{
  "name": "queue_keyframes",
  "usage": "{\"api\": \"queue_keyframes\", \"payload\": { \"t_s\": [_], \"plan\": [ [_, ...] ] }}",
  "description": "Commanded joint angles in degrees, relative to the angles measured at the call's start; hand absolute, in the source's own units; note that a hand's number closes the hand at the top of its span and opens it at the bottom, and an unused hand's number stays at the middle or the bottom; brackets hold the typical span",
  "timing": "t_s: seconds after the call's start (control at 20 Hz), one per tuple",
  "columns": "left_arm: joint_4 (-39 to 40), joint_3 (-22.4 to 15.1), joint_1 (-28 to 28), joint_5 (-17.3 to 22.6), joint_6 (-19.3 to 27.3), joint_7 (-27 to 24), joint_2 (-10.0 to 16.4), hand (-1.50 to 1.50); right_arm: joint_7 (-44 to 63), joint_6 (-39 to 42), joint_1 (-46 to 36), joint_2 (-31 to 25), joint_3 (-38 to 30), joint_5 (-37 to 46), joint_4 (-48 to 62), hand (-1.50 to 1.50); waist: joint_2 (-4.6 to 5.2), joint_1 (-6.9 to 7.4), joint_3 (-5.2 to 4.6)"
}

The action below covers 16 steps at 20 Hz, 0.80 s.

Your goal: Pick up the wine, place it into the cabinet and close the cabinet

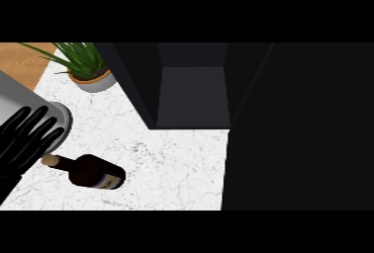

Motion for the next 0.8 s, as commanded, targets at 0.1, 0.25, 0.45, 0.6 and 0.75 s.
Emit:
{"api": "queue_keyframes", "payload": {
  "t_s": [0.1, 0.25, 0.45, 0.6, 0.75],
  "plan": [
    [6.8, 1.4, 0.0, -1.1, -6.1, -4.2, -0.3, -1.5, 6.4, 0.3, -0.3, -2.2, -5.8, -8.8, -8.9, -1.5, 0.05, 0.02, 0.01],
    [11.9, -0.8, 1.7, -6.5, -8.1, -9.0, -4.3, -1.5, 4.8, 0.6, 2.0, -0.5, -2.5, -5.0, -9.3, -1.5, 0.06, -0.17, 0.01],
    [12.3, 1.1, 2.8, -10.2, -9.8, -13.0, -4.5, -1.5, 6.9, -1.2, -2.5, 0.2, -0.9, -3.1, -7.6, -1.5, 0.06, 0.21, 0.0],
    [17.6, 0.8, 1.8, -13.5, -12.1, -18.2, -6.1, -1.5, 4.7, 0.1, -0.7, -0.2, -2.7, -3.7, -8.1, -1.5, 0.09, -0.14, 0.01],
    [22.4, 2.5, -0.2, -13.9, -13.2, -19.7, -4.5, -1.5, 4.0, -0.7, 0.6, 2.3, 2.6, 0.5, -7.6, -1.5, 0.1, -0.27, -0.01]
  ]
}}
